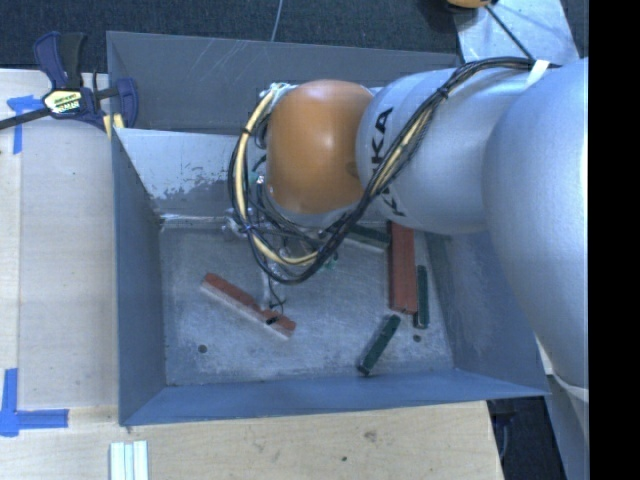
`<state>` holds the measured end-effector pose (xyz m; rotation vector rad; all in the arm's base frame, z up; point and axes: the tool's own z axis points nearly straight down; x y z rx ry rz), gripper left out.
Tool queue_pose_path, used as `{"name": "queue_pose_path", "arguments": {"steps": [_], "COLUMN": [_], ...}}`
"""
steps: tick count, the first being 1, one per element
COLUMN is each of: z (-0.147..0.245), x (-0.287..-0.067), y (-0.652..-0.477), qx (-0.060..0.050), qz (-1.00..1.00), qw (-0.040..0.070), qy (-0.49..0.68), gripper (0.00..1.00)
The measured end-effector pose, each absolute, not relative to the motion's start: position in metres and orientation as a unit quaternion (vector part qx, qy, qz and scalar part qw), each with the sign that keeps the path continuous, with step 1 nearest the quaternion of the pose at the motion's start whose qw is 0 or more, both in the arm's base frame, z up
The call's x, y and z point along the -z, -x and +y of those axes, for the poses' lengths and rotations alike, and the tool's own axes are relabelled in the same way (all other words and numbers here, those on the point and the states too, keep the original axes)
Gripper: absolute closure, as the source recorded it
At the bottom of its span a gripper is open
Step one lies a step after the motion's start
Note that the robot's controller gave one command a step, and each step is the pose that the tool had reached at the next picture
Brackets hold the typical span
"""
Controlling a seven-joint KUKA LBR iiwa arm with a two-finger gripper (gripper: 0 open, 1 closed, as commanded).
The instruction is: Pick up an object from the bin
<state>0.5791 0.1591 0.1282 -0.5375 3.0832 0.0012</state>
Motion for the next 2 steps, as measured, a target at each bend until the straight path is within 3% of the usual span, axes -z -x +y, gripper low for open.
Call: {"name": "queue_pose_path", "arguments": {"steps": [1,2], "z": [0.1571,0.1571], "x": [-0.0705,-0.0705], "y": [-0.5458,-0.5458], "qx": [-0.001,-0.001], "qz": [0.982,0.982], "qw": [0.002,0.002], "qy": [0.189,0.188], "gripper": [1.00,1.00]}}
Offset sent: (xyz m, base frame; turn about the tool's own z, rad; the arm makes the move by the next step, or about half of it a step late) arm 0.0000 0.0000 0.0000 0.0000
